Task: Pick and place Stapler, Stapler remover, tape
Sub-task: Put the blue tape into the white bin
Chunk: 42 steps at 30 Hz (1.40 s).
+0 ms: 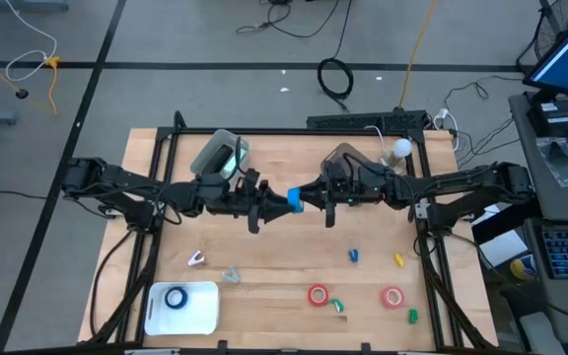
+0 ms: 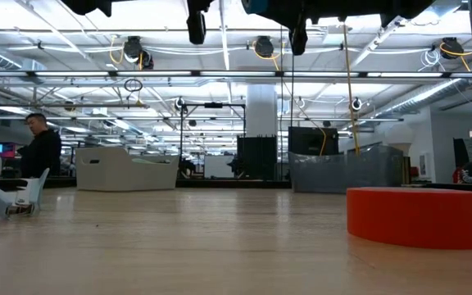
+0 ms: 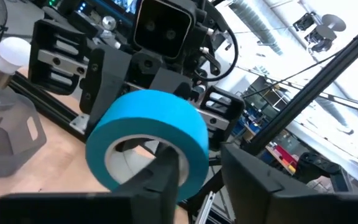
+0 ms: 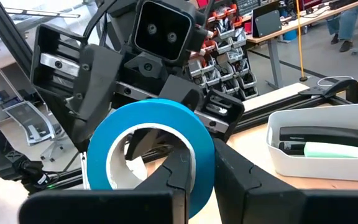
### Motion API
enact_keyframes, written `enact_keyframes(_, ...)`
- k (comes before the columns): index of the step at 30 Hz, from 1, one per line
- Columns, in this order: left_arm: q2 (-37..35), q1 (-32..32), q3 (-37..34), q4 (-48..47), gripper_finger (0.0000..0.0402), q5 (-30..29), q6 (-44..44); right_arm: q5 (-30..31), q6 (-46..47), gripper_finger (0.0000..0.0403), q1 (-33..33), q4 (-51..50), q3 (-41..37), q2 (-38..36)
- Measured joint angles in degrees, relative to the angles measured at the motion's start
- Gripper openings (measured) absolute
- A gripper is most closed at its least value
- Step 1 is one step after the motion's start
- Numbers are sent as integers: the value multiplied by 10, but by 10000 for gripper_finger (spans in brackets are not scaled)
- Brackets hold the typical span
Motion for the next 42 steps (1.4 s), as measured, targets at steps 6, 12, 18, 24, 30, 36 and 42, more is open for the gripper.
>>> enact_keyframes(6,0,0,0,-1,33,6,7,0,8,64,0,1,0,0)
enact_keyframes(12,-4,0,0,-35,35,30,9,-45,-4,101,0,-37,0,-6)
enact_keyframes(18,-51,0,0,-186,34,36,11,-105,-12,114,0,-127,0,-26)
enact_keyframes(24,-120,-10,1,-387,34,-3,-14,-135,-22,111,0,-237,0,-71)
enact_keyframes(30,-158,-65,1,-527,34,-20,-110,-133,-28,111,0,-304,0,-111)
enact_keyframes(36,-159,-154,0,-588,34,-18,-225,-132,-38,111,0,-314,0,-131)
enact_keyframes(42,-159,-231,0,-626,34,-31,-338,-132,-45,111,-1,-321,0,-134)
